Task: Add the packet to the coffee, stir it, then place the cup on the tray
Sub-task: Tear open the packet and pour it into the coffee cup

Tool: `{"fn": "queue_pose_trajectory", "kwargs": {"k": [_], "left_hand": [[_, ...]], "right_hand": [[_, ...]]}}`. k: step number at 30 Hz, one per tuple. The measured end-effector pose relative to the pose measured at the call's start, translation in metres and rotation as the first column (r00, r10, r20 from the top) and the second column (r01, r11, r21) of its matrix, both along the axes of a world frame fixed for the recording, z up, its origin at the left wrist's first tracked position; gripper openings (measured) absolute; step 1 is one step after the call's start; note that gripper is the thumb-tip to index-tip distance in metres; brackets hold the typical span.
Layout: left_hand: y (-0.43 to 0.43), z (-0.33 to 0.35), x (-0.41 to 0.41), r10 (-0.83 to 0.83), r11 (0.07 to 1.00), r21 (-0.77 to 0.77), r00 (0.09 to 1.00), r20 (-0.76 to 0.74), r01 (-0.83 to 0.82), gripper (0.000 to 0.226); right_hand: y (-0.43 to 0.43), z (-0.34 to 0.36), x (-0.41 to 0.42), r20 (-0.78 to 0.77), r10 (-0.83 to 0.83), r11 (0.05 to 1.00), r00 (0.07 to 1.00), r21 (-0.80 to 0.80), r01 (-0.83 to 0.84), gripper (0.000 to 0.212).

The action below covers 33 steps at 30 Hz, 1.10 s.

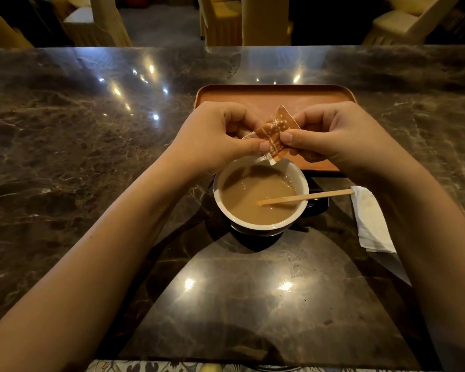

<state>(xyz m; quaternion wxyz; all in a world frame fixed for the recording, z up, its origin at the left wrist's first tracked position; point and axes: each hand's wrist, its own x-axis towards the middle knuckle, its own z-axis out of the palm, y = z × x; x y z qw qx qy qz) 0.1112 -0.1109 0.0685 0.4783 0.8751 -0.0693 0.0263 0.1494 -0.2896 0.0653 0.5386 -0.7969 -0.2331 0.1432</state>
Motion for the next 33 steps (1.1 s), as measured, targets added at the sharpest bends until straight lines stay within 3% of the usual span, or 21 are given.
{"fn": "queue_pose_trajectory", "kwargs": {"k": [33], "left_hand": [[0.0004, -0.0025, 0.0002, 0.011, 1.0, 0.027, 0.999, 0.045, -0.012, 0.021]], "right_hand": [[-0.0044, 0.001, -0.0013, 0.01, -0.008, 1.0, 1.0, 0.024, 0.007, 0.009]]}}
